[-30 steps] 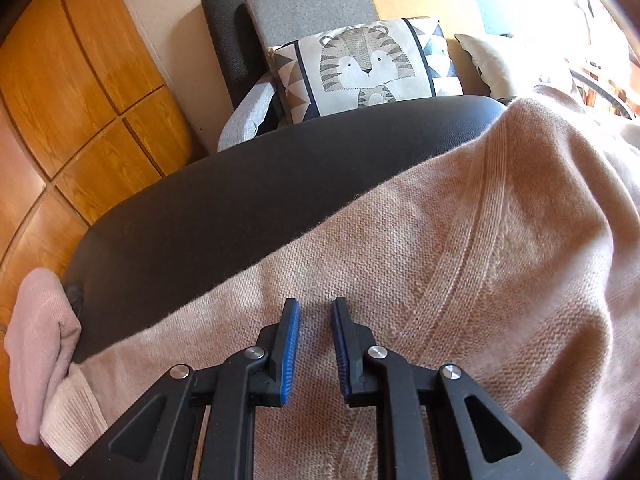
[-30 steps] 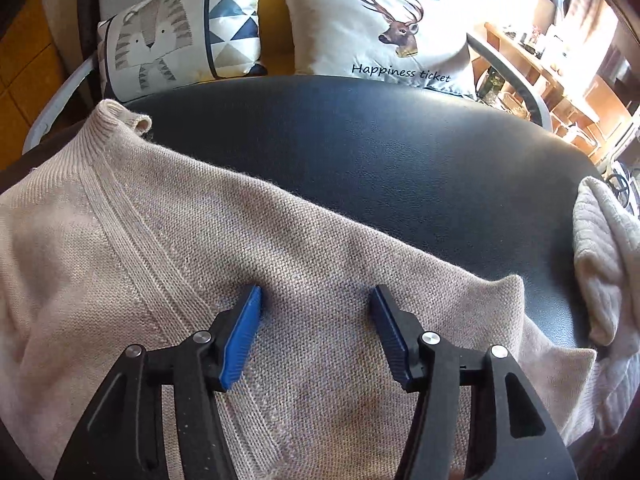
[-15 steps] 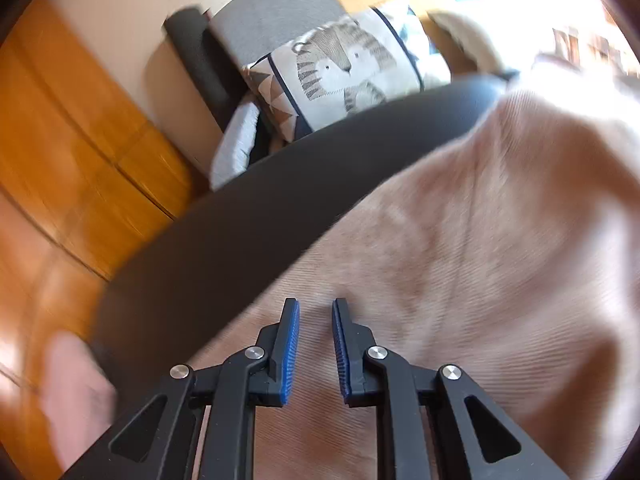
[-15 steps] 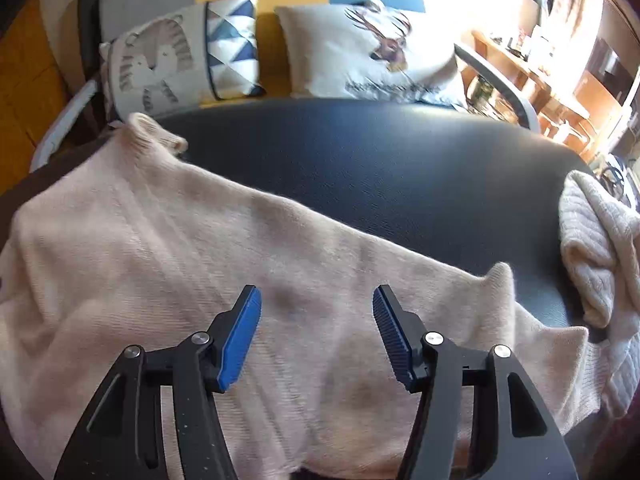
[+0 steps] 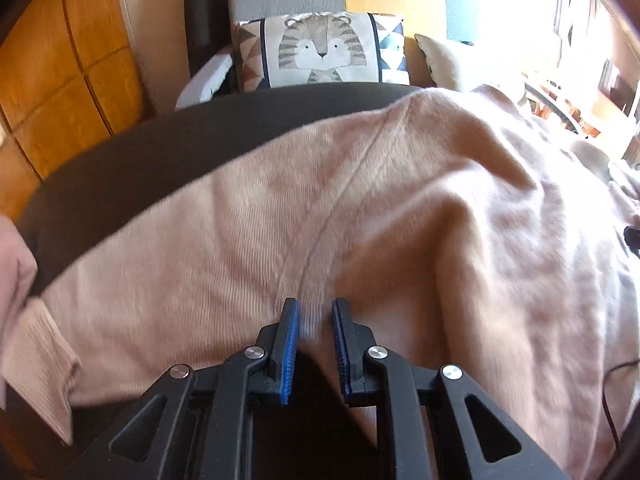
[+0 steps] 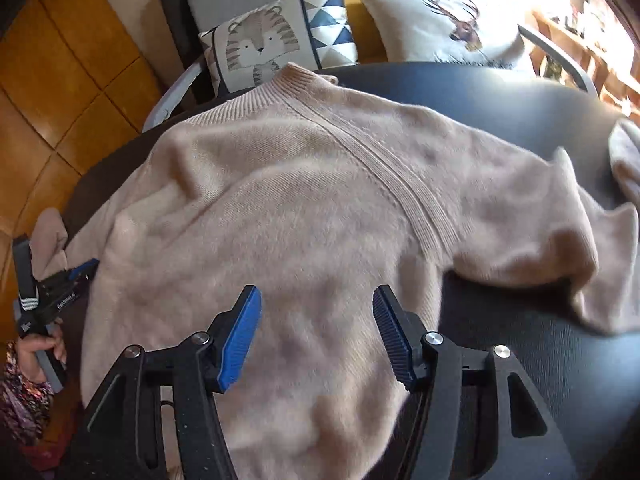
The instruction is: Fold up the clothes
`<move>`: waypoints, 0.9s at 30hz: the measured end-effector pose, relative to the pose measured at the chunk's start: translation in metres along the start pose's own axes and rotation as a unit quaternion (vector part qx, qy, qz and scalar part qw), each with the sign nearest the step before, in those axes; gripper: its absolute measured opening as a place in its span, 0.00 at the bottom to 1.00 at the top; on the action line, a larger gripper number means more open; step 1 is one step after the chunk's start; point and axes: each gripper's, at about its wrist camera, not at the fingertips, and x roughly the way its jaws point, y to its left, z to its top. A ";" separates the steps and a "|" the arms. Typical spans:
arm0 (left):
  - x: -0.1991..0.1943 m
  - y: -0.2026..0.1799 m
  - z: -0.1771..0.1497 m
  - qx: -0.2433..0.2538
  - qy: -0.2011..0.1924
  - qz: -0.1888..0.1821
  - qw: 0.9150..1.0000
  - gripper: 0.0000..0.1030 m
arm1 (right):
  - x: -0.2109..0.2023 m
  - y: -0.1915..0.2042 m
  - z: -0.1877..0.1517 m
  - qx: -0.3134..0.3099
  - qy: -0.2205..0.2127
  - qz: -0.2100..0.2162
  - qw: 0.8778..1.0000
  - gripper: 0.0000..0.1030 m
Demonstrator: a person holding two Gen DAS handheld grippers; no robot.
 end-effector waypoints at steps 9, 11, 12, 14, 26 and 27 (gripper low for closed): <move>-0.025 0.008 -0.049 -0.062 0.019 -0.074 0.995 0.23 | -0.037 -0.007 -0.087 0.018 0.032 -0.012 0.999 0.59; -0.030 0.003 -0.058 -0.065 0.017 -0.082 0.994 0.26 | -0.034 0.001 -0.102 0.010 0.040 -0.020 0.999 0.58; -0.031 -0.001 -0.060 -0.064 0.017 -0.086 0.994 0.27 | -0.032 0.004 -0.109 0.006 0.043 -0.019 0.999 0.58; -0.033 -0.005 -0.062 -0.067 0.019 -0.100 0.993 0.30 | -0.027 0.011 -0.118 -0.001 0.044 -0.023 0.999 0.59; -0.031 0.003 -0.069 -0.187 -0.011 -0.179 0.966 0.55 | -0.025 0.039 -0.136 -0.015 0.001 -0.025 1.000 0.57; -0.031 0.003 -0.070 -0.190 -0.013 -0.181 0.965 0.55 | -0.024 0.042 -0.137 -0.021 0.002 -0.031 0.999 0.54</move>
